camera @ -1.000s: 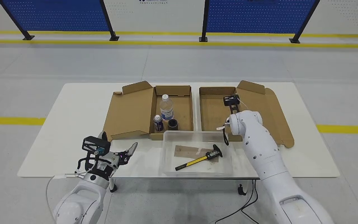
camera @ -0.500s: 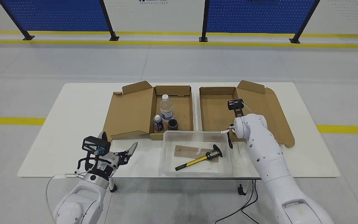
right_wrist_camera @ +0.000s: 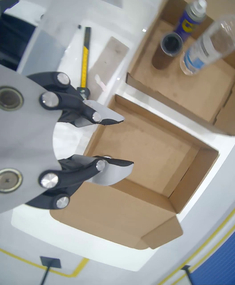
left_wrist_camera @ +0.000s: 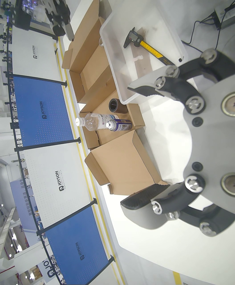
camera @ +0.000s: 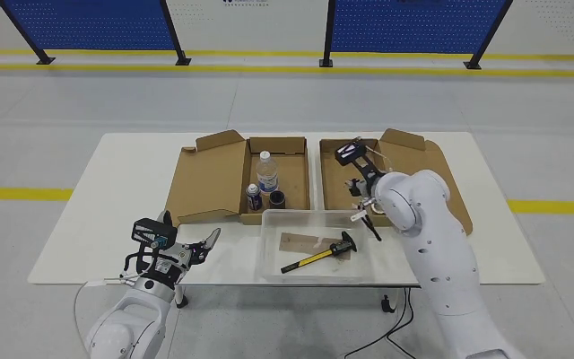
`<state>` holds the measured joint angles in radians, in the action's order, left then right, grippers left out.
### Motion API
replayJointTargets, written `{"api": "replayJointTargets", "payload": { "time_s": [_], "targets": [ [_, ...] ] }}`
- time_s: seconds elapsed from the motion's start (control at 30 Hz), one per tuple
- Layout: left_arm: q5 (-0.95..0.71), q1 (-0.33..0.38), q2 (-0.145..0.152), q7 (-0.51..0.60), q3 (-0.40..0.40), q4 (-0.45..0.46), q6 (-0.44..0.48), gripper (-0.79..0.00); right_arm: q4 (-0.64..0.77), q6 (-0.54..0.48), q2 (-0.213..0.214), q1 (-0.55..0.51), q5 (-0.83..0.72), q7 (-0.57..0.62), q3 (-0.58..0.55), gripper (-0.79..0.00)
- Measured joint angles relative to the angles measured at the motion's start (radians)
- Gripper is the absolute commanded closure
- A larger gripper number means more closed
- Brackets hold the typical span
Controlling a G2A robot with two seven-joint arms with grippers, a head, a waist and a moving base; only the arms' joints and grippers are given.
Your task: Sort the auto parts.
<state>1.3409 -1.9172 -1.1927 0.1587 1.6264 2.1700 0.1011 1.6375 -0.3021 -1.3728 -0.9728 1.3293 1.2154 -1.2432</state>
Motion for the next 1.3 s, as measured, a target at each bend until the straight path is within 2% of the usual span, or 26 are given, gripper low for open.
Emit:
{"api": "replayJointTargets", "payload": {
  "time_s": [0.13, 0.17, 0.4, 0.53, 0.73, 1.0, 1.3],
  "targets": [
    [0.000, 0.000, 0.000, 0.000, 0.000, 0.000, 0.000, -0.785, 0.105, -0.194, 0.020, -0.067, -0.099, 0.107, -0.015, -0.326],
    [0.000, 0.000, 0.000, 0.000, 0.000, 0.000, 0.000, -0.785, 0.115, -0.214, 0.026, -0.080, -0.115, 0.109, -0.007, -0.332],
    [0.000, 0.000, 0.000, 0.000, 0.000, 0.000, 0.000, -0.785, 0.081, -0.292, 0.111, -0.112, -0.112, 0.011, 0.144, -0.302],
    [0.000, 0.000, 0.000, 0.000, 0.000, 0.000, 0.000, -0.785, 0.034, -0.331, 0.171, -0.081, -0.099, -0.028, 0.249, -0.320],
    [0.000, 0.000, 0.000, 0.000, 0.000, 0.000, 0.000, -0.785, -0.021, -0.327, 0.229, -0.012, -0.126, -0.025, 0.356, -0.357],
    [0.000, 0.000, 0.000, 0.000, 0.000, 0.000, 0.000, -0.785, -0.097, -0.336, 0.248, 0.089, -0.179, -0.033, 0.513, -0.320],
    [0.000, 0.000, 0.000, 0.000, 0.000, 0.000, 0.000, -0.785, -0.187, -0.340, 0.234, 0.190, -0.164, -0.038, 0.663, -0.326]
  ]
}}
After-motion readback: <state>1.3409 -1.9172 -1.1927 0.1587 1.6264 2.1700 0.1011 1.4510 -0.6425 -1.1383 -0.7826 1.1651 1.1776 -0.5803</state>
